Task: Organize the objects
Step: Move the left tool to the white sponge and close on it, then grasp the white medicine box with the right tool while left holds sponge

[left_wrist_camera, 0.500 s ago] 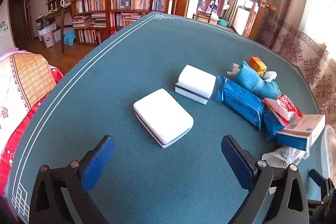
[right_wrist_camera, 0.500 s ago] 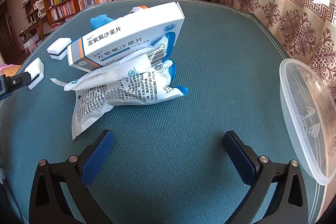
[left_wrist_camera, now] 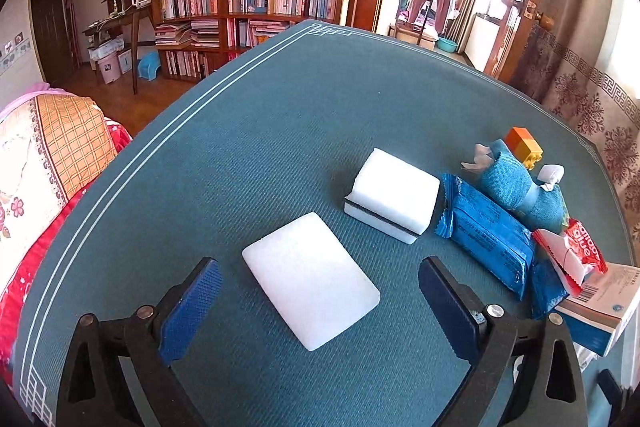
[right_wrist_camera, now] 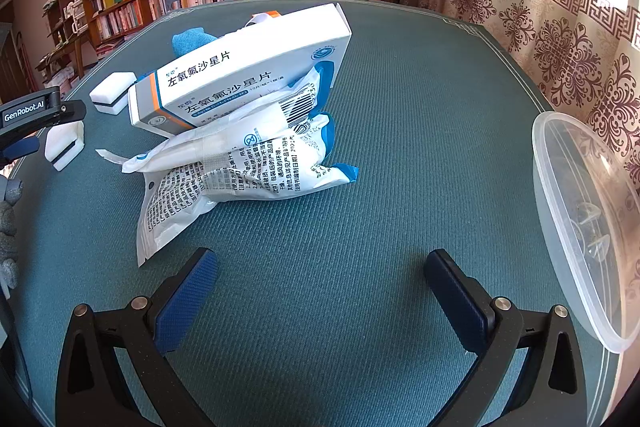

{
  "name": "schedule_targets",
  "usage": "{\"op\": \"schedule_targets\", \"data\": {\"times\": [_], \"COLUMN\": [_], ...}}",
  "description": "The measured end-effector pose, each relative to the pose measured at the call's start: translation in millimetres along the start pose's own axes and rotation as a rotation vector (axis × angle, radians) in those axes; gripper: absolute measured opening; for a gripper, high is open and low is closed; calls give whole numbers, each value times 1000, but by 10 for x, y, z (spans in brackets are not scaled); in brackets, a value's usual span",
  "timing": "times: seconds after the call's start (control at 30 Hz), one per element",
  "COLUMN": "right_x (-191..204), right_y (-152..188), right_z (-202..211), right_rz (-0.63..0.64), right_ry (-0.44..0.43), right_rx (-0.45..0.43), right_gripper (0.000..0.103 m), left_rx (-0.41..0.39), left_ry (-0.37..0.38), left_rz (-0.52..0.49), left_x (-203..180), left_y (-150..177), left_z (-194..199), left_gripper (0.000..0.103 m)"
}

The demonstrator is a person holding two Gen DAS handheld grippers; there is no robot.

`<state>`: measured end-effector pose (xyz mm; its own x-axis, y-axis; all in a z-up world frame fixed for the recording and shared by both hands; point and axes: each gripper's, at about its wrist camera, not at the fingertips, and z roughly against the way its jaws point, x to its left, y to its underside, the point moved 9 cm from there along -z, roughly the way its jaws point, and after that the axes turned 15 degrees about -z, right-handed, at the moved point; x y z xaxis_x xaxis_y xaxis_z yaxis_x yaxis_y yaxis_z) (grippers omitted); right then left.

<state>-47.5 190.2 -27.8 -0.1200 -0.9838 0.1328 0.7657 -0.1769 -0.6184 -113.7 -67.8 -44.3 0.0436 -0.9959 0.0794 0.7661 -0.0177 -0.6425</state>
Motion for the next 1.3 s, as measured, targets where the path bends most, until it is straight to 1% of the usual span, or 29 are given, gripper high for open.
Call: {"op": "schedule_targets", "data": {"times": [0.07, 0.13, 0.2, 0.23, 0.33, 0.5, 0.53, 0.6, 0.7, 0.9, 1.0, 1.07, 1.13, 1.23, 1.27, 1.3], "right_x": [-1, -1, -2, -2, -3, 14, 24, 66, 96, 203, 261, 285, 316, 354, 372, 396], "right_y": [0, -1, -1, -2, -2, 2, 8, 33, 28, -267, -425, -504, -582, -672, -697, -717], "right_z": [0, -1, -1, -1, -1, 25, 46, 112, 233, 530, 547, 502, 443, 378, 359, 343], "right_rz": [0, 0, 0, 0, 0, 6, 13, 25, 10, -51, -100, -149, -201, -256, -261, -266], "right_ry": [0, 0, 0, 0, 0, -16, -34, -104, -180, -283, -330, -367, -411, -454, -454, -452], "right_rx": [0, 0, 0, 0, 0, 0, 1, 4, -4, -70, -62, -37, -4, 24, 25, 25], "right_gripper": [103, 103, 103, 103, 103, 103, 103, 103, 103, 102, 95, 85, 78, 74, 71, 71], "left_rx": [14, 31, 40, 32, 21, -16, -30, -65, -103, -95, -94, -96, -95, -91, -89, -87], "left_ry": [-3, -2, -13, -24, -22, -30, -34, -38, -45, -27, -23, -22, -20, -16, -14, -12], "left_rz": [-4, -6, -3, -8, -11, -24, -32, -46, -66, -85, -90, -94, -98, -102, -102, -103], "left_x": [-6, 4, 34, 38, 46, 17, 1, -22, -52, -103, -121, -146, -163, -151, -155, -156], "left_y": [25, 65, 92, 88, 100, 101, 95, 45, -13, -17, 2, 10, 23, 47, 50, 52], "left_z": [-41, -81, -108, -95, -67, -11, 21, 83, 165, 144, 149, 158, 155, 150, 142, 134], "left_gripper": [93, 83, 76, 68, 66, 65, 65, 65, 65, 65, 65, 65, 65, 65, 65, 65]}}
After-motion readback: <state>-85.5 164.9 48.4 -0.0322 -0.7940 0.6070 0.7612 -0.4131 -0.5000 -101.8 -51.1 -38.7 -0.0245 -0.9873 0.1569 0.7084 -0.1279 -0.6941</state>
